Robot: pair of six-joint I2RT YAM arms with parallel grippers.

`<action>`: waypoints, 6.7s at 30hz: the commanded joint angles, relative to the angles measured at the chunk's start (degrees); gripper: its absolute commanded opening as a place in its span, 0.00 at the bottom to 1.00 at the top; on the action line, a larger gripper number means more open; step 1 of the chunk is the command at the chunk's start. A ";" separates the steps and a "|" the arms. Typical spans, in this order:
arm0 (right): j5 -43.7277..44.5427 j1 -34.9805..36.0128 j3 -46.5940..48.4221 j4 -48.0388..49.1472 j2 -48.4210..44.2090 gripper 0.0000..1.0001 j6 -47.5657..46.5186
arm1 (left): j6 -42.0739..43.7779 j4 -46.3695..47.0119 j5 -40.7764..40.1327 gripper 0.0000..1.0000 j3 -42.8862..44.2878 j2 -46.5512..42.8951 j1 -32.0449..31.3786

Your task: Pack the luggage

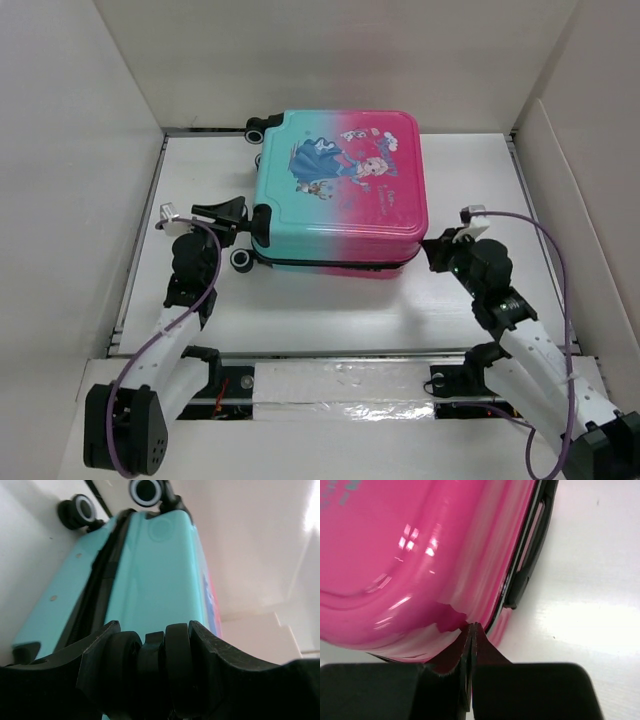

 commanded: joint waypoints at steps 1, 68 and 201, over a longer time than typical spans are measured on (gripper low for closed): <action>-14.60 -0.65 1.13 3.90 -3.24 0.00 -2.26 | 7.25 0.99 5.25 0.00 -0.97 -5.18 -2.16; 9.25 45.76 29.40 30.61 54.75 0.00 -9.54 | 17.08 -6.54 -0.09 0.00 1.40 -8.68 -13.41; -2.82 25.38 -1.97 8.93 -9.83 0.00 -3.74 | 55.14 -22.81 49.82 0.71 59.58 50.63 0.04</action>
